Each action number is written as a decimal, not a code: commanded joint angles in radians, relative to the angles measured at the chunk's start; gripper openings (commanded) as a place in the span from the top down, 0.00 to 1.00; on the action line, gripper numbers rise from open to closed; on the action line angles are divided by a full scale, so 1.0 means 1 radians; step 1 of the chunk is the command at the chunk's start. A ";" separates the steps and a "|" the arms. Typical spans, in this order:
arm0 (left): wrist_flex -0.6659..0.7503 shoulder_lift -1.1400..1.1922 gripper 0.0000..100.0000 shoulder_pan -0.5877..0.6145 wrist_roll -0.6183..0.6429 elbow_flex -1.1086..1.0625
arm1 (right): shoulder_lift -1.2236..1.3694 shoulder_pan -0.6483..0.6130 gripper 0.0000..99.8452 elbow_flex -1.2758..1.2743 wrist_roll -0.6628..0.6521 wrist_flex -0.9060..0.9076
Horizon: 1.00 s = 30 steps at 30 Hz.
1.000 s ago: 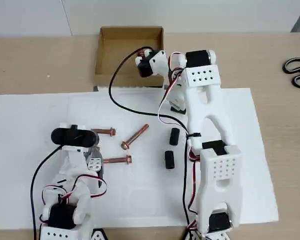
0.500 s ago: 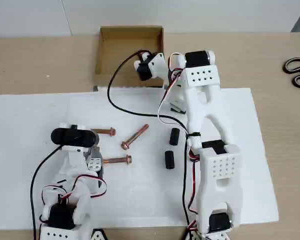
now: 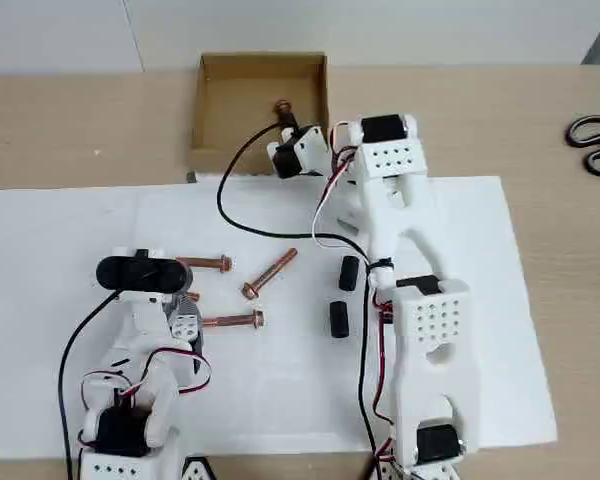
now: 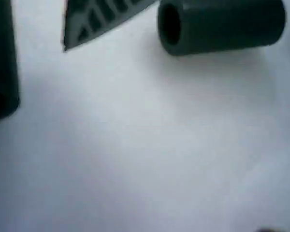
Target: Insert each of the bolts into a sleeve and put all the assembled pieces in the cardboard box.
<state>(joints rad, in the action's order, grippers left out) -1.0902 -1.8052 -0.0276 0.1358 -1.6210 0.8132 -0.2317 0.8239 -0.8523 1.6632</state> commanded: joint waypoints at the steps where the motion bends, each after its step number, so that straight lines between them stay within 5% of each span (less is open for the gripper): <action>1: 0.002 -0.011 0.99 0.009 0.003 0.001 | 0.004 0.012 0.81 0.005 -0.025 -0.033; 7: 0.002 -0.011 0.99 0.009 0.003 0.001 | 0.048 0.024 0.82 0.005 -0.041 -0.033; 14: 0.002 -0.011 0.99 0.011 0.003 0.001 | 0.099 0.041 0.96 0.005 -0.032 -0.044; 30: 0.002 -0.011 0.99 0.011 0.003 0.001 | -0.108 0.015 1.00 0.005 0.282 0.048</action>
<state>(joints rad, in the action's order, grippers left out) -1.0902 -1.8052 -0.0184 0.1358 -1.6210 0.8209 -0.2041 0.8239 -0.6483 1.6832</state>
